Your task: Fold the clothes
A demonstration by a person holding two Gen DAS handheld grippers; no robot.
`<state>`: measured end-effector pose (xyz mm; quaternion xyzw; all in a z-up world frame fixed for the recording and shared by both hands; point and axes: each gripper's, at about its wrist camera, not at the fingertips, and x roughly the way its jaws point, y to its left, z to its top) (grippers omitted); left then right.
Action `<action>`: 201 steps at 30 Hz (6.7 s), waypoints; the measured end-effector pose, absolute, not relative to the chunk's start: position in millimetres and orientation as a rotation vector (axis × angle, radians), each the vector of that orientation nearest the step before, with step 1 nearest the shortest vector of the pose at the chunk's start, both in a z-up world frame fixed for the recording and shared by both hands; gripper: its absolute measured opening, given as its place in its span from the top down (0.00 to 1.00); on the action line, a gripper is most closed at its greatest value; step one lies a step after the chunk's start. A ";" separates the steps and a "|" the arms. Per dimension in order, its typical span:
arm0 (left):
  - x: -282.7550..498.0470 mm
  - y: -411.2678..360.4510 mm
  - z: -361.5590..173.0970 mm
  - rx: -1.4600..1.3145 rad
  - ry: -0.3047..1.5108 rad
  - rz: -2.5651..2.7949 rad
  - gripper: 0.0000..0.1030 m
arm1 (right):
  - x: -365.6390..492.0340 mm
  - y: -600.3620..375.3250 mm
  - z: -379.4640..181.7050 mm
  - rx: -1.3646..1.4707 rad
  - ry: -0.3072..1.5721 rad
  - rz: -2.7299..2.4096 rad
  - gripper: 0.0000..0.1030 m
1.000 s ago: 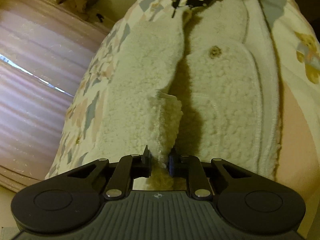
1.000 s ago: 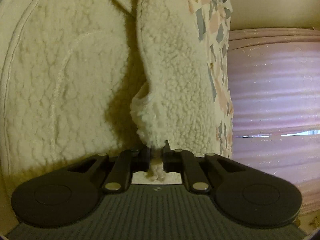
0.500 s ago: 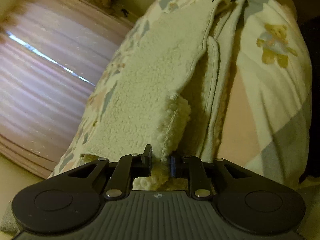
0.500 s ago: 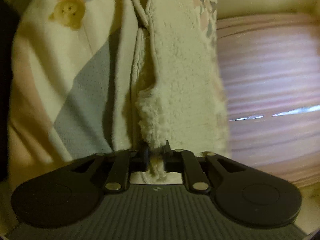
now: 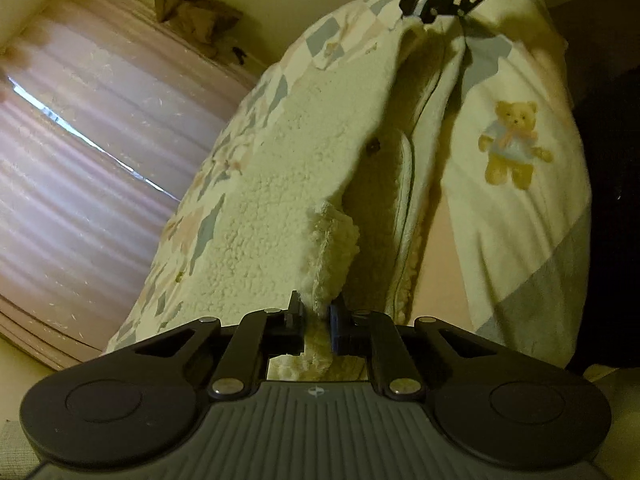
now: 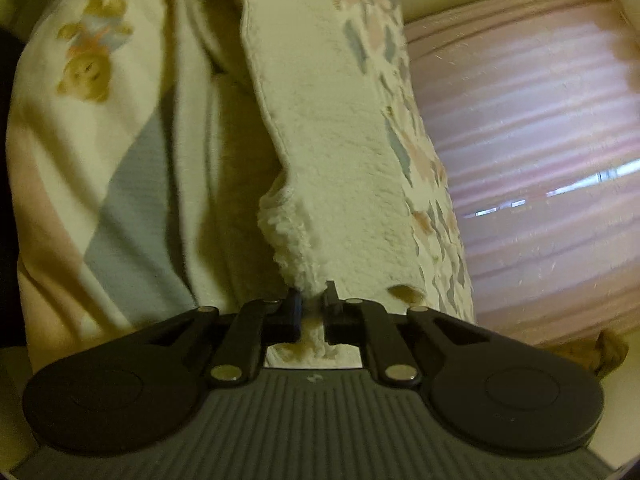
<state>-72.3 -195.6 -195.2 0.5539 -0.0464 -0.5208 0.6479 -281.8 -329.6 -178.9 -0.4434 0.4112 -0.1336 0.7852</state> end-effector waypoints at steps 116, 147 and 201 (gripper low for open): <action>-141.4 -159.4 -115.3 0.431 0.583 -0.703 0.47 | -320.1 -307.6 -110.2 0.423 0.412 -0.627 0.20; -73.6 -266.2 -137.6 0.457 0.566 -0.855 0.43 | -347.8 -451.8 -211.2 1.185 0.187 -0.698 0.55; 29.2 -202.8 -139.5 0.172 0.656 -0.890 0.42 | -123.4 -375.2 -75.1 0.050 0.398 -0.571 0.81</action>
